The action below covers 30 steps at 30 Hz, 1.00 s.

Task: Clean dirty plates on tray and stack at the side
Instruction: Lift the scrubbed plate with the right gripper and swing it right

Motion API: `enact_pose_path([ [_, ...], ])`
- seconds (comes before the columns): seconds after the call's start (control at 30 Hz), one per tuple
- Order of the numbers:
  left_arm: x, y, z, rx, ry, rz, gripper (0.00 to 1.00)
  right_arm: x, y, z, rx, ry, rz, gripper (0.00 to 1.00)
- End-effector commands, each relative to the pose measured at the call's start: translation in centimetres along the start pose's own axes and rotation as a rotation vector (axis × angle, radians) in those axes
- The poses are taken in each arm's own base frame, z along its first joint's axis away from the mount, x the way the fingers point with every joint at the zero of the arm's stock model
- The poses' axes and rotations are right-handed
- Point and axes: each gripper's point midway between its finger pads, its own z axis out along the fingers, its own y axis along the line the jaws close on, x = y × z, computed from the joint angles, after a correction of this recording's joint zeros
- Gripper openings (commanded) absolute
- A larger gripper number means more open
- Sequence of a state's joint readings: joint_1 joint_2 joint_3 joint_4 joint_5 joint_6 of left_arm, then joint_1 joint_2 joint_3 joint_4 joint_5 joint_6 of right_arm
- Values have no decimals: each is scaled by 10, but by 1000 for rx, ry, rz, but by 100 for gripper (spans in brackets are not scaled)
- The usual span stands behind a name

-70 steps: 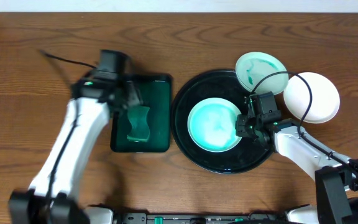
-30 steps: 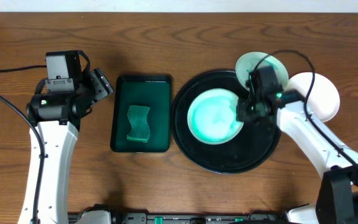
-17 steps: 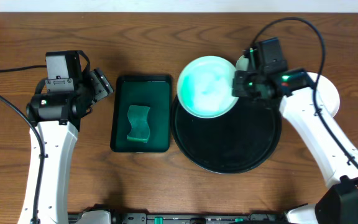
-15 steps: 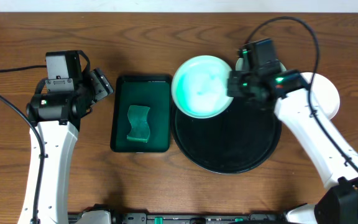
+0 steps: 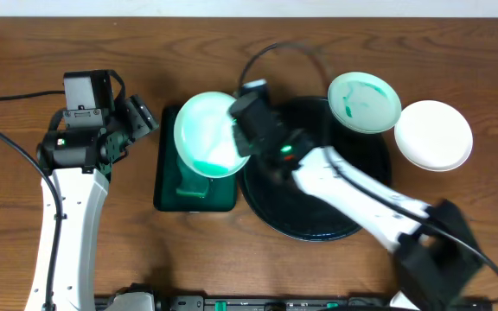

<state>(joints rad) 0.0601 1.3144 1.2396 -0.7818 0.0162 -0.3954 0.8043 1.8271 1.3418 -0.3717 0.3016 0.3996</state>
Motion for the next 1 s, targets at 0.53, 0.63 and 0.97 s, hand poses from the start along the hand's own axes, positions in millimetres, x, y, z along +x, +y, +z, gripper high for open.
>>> enact_pose_path([
  [0.53,-5,1,-3,-6,-15,-6,79,-102,24,-66,472,-507,-504,1],
  [0.63,-5,1,-3,-6,-15,-6,80,-112,29,-75,490,-551,-530,1],
  [0.97,-5,1,-3,-6,-15,-6,80,-128,35,-96,532,-636,-516,1],
])
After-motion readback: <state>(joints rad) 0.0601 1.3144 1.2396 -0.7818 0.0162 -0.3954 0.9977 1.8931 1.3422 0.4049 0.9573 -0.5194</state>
